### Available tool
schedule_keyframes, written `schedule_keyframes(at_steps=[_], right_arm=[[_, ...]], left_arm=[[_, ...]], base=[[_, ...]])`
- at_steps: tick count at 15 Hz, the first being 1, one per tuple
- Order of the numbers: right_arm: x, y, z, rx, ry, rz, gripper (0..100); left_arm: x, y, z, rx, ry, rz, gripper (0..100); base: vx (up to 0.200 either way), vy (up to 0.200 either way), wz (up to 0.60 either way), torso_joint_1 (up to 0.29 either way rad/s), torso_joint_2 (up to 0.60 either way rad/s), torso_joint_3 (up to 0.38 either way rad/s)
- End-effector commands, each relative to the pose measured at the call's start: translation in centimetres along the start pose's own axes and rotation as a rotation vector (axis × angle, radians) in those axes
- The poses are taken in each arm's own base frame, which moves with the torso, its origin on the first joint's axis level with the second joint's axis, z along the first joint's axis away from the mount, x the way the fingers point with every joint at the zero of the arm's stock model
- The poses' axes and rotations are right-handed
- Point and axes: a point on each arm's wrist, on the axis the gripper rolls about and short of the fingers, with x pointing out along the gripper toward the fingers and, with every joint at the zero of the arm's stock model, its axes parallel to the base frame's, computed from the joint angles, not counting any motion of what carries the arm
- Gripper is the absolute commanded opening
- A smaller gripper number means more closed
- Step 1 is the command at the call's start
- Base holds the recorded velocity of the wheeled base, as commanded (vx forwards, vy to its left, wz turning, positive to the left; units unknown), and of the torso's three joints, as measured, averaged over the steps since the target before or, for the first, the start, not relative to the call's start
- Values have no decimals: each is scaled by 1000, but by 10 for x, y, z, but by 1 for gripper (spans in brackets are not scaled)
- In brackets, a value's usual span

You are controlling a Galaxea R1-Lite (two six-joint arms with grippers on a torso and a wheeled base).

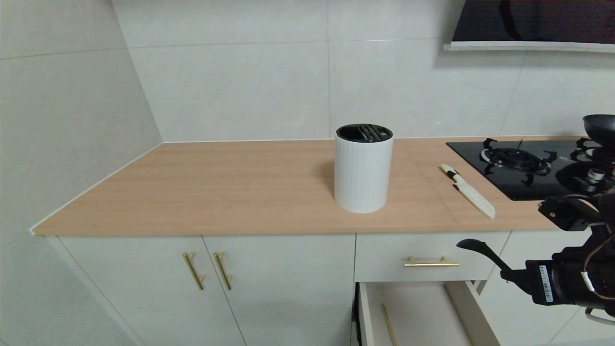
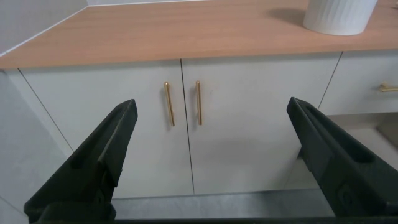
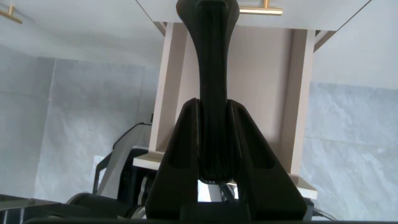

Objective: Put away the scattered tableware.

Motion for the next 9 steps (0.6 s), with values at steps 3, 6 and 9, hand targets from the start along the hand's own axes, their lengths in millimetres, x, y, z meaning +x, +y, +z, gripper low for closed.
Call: schedule_keyframes(at_steps=[3, 6, 9], right_arm=[[1, 0, 0, 0, 6, -1, 0], [1, 0, 0, 0, 4, -1, 0], [2, 0, -1, -1, 9, -1, 0]], left_arm=[[0, 0, 0, 0, 0, 0, 100], [0, 0, 0, 0, 0, 0, 100], [0, 0, 0, 0, 0, 0, 100]], base=[[0, 0, 0, -188, 457, 250], [0, 0, 0, -217, 501, 281], [0, 0, 0, -209, 496, 284]])
